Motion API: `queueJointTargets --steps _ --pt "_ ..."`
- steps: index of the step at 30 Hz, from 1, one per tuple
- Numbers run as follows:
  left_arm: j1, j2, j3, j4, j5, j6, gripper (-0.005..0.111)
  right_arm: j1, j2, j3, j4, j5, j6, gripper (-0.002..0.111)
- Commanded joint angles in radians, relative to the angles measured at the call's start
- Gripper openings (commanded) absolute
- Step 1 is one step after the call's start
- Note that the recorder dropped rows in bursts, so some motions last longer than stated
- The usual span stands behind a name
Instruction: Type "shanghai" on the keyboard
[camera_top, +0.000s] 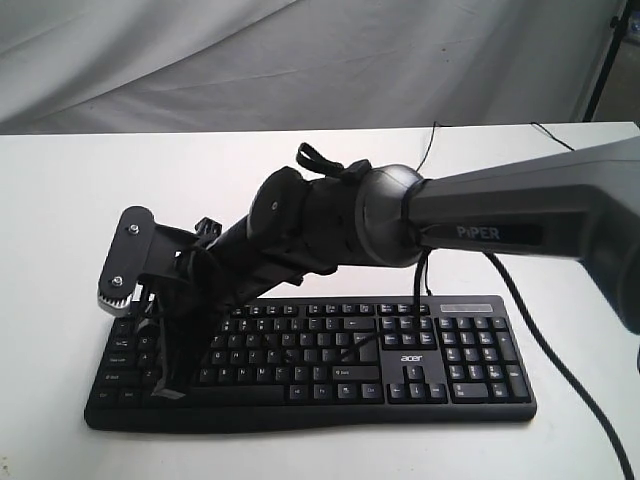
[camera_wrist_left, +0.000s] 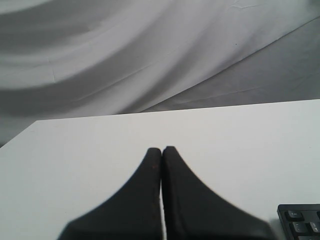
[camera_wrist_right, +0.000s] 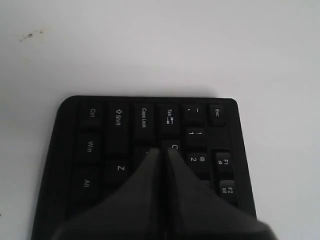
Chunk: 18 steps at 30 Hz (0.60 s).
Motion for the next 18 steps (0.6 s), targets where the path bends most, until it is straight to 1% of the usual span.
queueJointTargets --steps 1,7,10,12,15,18 --pt "-0.004 0.003 0.005 -0.001 -0.005 -0.003 0.001 -0.002 -0.001 -0.006 -0.006 0.011 0.000 0.000" --pt "-0.004 0.003 0.005 -0.001 -0.005 -0.003 0.001 -0.002 -0.001 -0.006 -0.008 0.011 0.000 0.000" --pt "-0.004 0.003 0.005 -0.001 -0.005 -0.003 0.001 -0.012 0.010 -0.057 -0.008 0.084 0.037 0.000" --pt "-0.004 0.003 0.005 -0.001 -0.005 -0.003 0.001 -0.017 0.024 -0.098 -0.052 0.123 0.098 0.000" --pt "-0.004 0.003 0.005 -0.001 -0.005 -0.003 0.001 -0.017 0.041 -0.110 -0.094 0.131 0.134 0.000" --pt "-0.004 0.003 0.005 -0.001 -0.005 -0.003 0.001 -0.021 0.048 -0.110 -0.094 0.144 0.134 0.000"
